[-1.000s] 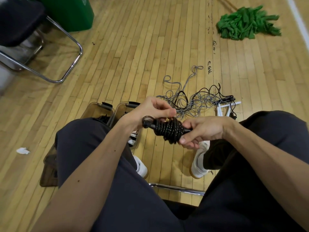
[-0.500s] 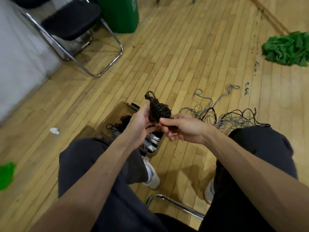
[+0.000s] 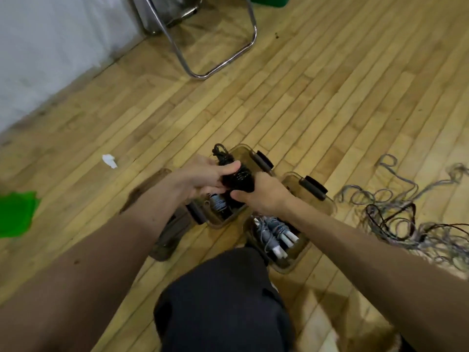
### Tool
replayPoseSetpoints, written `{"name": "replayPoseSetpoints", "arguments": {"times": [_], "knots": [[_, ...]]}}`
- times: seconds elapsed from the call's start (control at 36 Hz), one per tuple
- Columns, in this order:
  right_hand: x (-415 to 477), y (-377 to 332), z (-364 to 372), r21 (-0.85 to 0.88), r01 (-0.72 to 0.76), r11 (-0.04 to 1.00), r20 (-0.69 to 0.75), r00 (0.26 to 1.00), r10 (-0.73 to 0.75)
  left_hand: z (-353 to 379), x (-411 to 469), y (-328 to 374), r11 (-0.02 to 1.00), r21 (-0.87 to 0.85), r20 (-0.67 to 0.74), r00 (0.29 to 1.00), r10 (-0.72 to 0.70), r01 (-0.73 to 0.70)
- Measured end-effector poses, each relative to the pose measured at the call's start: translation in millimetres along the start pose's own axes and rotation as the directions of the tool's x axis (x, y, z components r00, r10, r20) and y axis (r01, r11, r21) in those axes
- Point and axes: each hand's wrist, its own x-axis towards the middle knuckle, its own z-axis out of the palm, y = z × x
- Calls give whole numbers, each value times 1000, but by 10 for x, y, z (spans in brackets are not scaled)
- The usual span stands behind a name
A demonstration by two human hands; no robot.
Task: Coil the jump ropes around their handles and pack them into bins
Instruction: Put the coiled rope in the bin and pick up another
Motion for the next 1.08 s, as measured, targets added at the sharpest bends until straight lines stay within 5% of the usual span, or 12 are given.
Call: {"name": "replayPoseSetpoints", "arguments": {"times": [0.11,0.39,0.67,0.86,0.97,1.08], "knots": [[692,162,337,-97,-65,993,55,996,70,-120,768,-354,998,-14,-34,998,-60,60],[1821,597,1124,-207,-91,974,377,912,165,-222,1947,-1396,895,294,-177,939,-295,336],[2165,681,1202,-194,-92,977,411,896,166,-178,2291,-1465,844,341,-245,906,-346,415],[1925,756,934,-62,-119,991,256,958,131,-101,2020,-1155,676,678,-361,932,-33,287],[1590,841,494,76,-107,991,132,986,97,169,1828,-736,627,771,-238,964,121,111],[1023,1121,-145,173,-69,983,-52,996,79,708,1493,-167,627,743,-9,933,360,-235]]}}
